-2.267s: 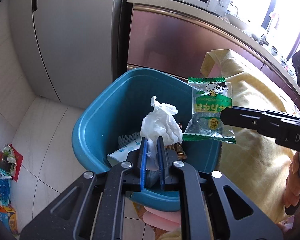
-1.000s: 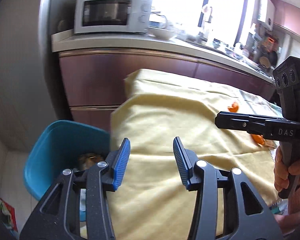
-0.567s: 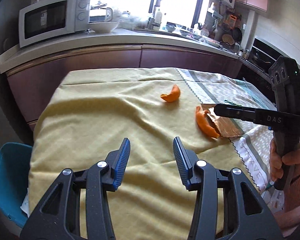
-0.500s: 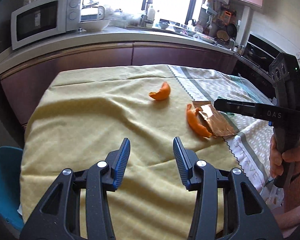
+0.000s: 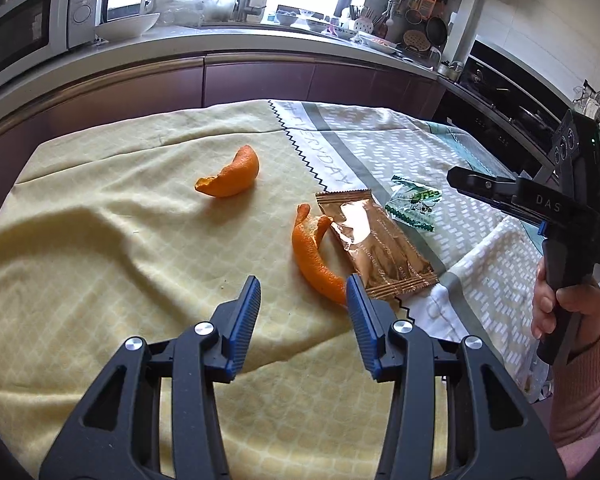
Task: Collect trash
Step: 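Return both tools to the orange peels and wrappers on the table, then grasp the long orange peel with the left gripper while the right gripper grasps the clear green wrapper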
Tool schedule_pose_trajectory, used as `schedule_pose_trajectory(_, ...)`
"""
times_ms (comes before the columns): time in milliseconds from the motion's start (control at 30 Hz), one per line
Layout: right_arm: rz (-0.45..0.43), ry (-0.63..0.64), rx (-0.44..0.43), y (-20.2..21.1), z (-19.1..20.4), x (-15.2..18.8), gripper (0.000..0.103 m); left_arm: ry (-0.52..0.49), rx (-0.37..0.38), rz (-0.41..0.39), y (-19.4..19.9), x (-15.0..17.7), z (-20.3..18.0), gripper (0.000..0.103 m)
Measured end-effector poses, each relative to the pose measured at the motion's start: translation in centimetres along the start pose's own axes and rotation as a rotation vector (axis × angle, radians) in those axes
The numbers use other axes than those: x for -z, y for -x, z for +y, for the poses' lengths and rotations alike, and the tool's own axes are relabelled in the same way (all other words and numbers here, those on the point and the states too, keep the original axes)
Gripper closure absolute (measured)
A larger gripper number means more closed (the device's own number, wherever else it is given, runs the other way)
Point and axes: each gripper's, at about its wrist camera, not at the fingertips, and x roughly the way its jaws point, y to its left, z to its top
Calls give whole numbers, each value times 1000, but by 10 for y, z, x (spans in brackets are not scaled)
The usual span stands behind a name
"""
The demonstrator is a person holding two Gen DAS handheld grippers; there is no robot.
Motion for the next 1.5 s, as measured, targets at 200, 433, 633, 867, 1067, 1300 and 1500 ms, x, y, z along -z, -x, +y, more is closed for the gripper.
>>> schedule_pose_trajectory(200,42,-16,-7,-18,-13,-7,46,23,9,38,-18,-6,-1,59)
schedule_pose_trajectory(433,104,-33,-35,-39,-21,-8,46,29,10,70,-34,-9,-5,58)
schedule_pose_trajectory(633,137,-36,-81,-42,-23,-5,65,46,37,88,-40,-11,-5,60)
schedule_pose_trajectory(867,121,-50,-103,-34,-27,-2,83,66,78,102,-43,-13,-6,78)
schedule_pose_trajectory(1067,97,-48,-111,-23,-27,-2,85,79,75,95,-41,-11,-6,80)
schedule_pose_trajectory(1300,63,-36,-146,-8,-16,-2,85,86,65,69,-27,-7,-2,82)
schedule_pose_trajectory(1500,59,-7,-181,-4,2,-1,85,85,45,35,-7,-2,4,83)
